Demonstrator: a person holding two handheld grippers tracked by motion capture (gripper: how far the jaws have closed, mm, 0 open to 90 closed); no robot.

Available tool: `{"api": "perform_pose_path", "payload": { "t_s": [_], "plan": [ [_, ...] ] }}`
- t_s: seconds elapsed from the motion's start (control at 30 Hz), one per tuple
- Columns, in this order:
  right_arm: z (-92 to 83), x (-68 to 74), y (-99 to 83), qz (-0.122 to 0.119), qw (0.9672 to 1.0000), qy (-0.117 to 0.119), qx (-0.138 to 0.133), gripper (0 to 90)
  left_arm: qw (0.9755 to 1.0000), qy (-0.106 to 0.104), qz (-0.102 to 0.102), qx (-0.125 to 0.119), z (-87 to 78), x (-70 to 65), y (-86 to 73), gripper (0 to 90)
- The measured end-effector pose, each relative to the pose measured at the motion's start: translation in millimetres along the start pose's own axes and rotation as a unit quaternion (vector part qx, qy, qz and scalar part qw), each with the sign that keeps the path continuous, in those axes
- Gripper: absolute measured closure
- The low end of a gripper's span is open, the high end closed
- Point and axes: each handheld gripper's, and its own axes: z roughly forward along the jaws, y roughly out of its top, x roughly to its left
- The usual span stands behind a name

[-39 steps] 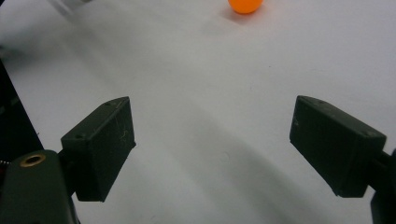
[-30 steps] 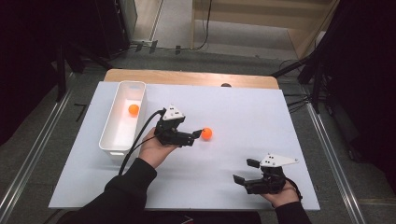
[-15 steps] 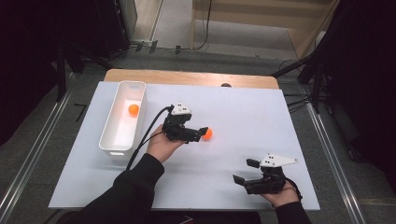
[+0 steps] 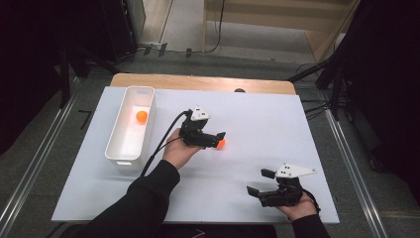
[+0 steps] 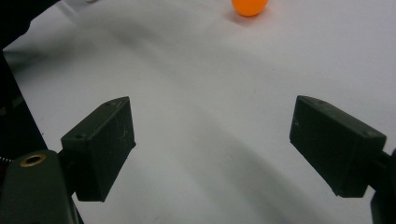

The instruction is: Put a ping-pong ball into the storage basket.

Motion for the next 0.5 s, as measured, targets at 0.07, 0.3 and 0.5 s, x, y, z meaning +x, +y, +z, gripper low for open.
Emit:
{"api": "perform_pose_path", "payload": {
  "t_s": [0.07,0.3,0.5],
  "plan": [
    [0.2,0.2,-0.1,-0.001,1.0000,-0.001,0.001,12.5,1.0000,-0.001,0.000,0.002,2.6,0.0,1.3,17.5],
    [1.6,0.9,0.2,-0.003,1.0000,0.000,0.000,12.5,1.0000,0.002,-0.005,0.001,10.3,1.2,3.9,17.5],
    [0.7,0.4,0.2,0.000,1.0000,0.002,0.001,12.5,1.0000,0.003,-0.008,0.001,18.0,1.7,7.1,17.5]
  ]
}}
